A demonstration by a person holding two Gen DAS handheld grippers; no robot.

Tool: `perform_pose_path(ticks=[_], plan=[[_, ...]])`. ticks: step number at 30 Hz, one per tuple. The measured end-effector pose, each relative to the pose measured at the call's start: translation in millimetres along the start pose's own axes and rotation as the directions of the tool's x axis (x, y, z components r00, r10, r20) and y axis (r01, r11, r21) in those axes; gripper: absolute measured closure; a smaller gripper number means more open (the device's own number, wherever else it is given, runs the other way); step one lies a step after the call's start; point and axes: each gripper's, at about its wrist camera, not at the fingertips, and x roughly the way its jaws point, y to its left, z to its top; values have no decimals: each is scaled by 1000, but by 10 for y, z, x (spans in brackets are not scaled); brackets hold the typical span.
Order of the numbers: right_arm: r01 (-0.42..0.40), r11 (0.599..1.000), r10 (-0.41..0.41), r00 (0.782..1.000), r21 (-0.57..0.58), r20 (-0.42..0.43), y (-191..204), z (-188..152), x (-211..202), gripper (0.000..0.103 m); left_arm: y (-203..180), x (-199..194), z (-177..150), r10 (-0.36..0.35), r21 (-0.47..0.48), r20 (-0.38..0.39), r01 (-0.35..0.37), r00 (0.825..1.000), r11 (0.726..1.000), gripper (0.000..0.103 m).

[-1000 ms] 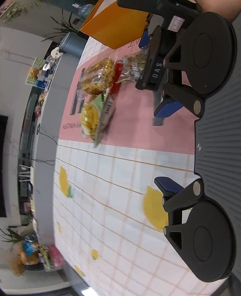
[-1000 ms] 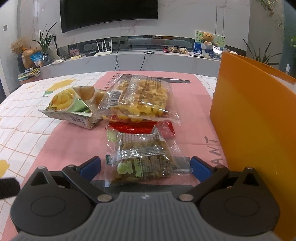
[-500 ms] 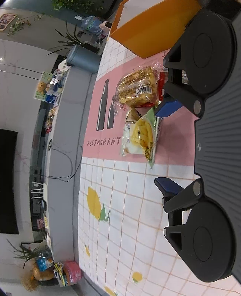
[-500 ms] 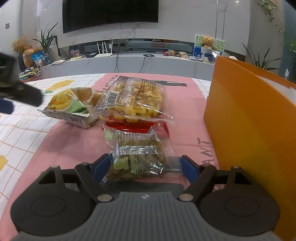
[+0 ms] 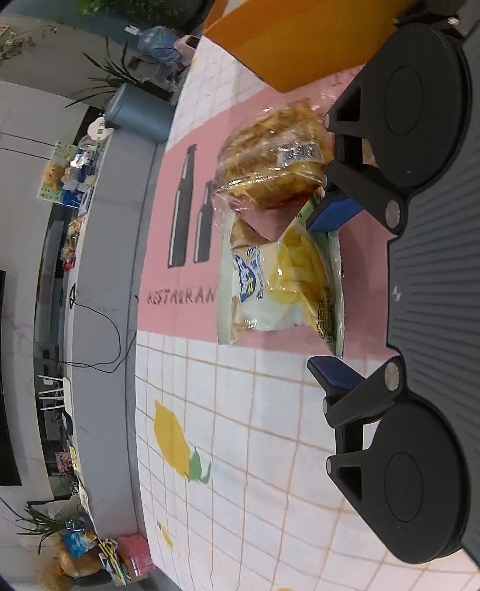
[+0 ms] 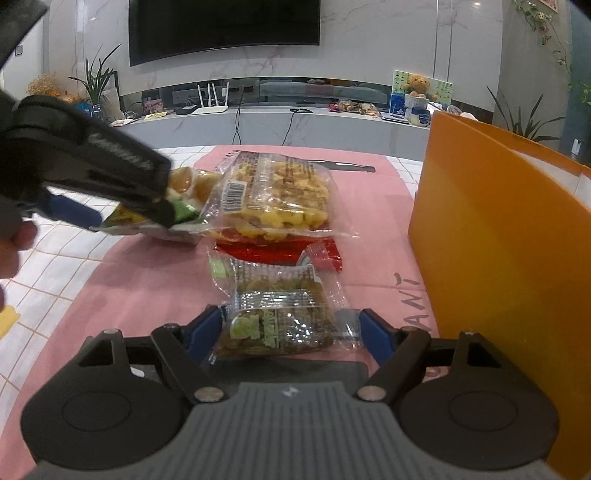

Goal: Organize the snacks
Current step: 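Move right tool to green-filled pastry pack while left tool nears potato stick bag, then grasp potato stick bag with left tool while right tool grasps green-filled pastry pack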

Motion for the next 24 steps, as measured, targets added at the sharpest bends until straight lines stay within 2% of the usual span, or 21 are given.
perform_pose_path(ticks=[5, 8, 11, 14, 16, 18, 22, 24], plan=[[0, 1000, 0, 1000, -2, -1, -2, 2, 5, 24, -20, -57, 77, -8, -1, 8, 8, 1000, 1000, 13], [-2, 1000, 2, 1000, -5, -1, 9, -8, -7, 24, -39, -183, 165, -50, 42, 57, 47, 997, 998, 13], [-3, 1000, 3, 1000, -5, -1, 11, -2, -1, 24, -39, -222, 281, -37, 27, 93, 35, 995, 999, 12], [-3, 1000, 3, 1000, -6, -1, 11, 1, 1, 24, -41, -102, 369, -68, -34, 76, 71, 995, 997, 11], [-3, 1000, 3, 1000, -6, -1, 12, 1, 2, 24, -109, 43, 397, -78, -31, 53, 79, 996, 996, 11], [-3, 1000, 3, 1000, -6, -1, 14, 1, 2, 24, -193, 175, 389, -54, -2, 30, 54, 998, 999, 10], [-3, 1000, 3, 1000, -7, -1, 12, 1, 3, 24, -310, 353, 312, 71, 74, 30, -73, 997, 995, 9], [-3, 1000, 3, 1000, -7, -1, 11, 1, 3, 23, -273, 398, 287, 97, 61, 13, -97, 995, 993, 8]])
